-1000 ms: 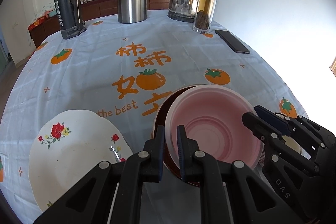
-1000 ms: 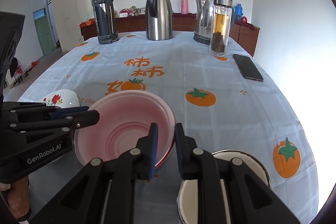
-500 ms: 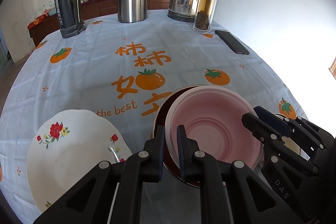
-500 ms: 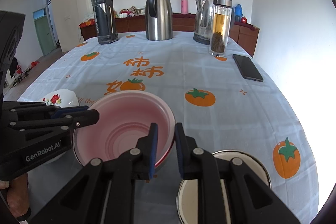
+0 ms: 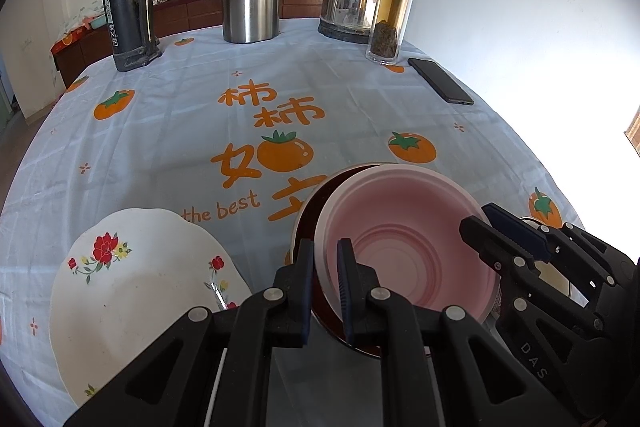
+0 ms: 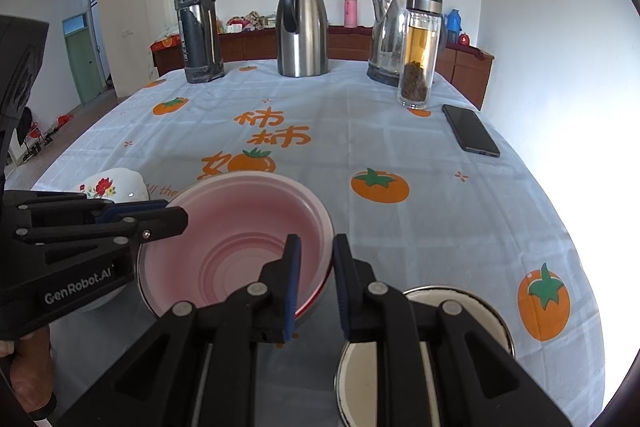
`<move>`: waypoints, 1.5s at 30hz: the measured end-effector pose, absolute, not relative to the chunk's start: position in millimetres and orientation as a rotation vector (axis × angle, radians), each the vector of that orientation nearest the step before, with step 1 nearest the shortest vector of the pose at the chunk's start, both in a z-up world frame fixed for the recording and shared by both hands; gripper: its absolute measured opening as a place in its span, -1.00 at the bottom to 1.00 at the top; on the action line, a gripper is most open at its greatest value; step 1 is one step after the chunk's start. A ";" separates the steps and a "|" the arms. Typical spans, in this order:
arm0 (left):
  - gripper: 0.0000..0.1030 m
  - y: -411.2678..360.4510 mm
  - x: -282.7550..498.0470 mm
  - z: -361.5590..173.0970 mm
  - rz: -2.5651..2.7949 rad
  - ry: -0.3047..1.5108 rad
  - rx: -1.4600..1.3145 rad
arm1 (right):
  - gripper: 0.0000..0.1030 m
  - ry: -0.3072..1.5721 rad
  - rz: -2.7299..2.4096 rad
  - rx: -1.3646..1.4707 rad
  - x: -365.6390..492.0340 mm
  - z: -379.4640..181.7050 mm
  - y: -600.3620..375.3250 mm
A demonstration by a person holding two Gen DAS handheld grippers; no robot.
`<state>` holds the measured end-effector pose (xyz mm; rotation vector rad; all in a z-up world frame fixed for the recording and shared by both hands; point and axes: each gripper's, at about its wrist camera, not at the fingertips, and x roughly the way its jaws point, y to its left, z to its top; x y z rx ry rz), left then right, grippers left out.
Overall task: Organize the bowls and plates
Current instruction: 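Hold the pink basin seated inside the steel bowl with the left tool, then open the left tool and release the pink basin rim, then move the left tool to the cream enamel bowl and grasp its rim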
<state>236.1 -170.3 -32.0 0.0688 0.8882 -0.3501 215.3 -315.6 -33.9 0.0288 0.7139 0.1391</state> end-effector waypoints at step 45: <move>-0.10 -170.2 200.6 -4.3 -0.409 0.838 0.003 | -0.10 0.619 0.119 0.028 171.2 -8.5 -324.3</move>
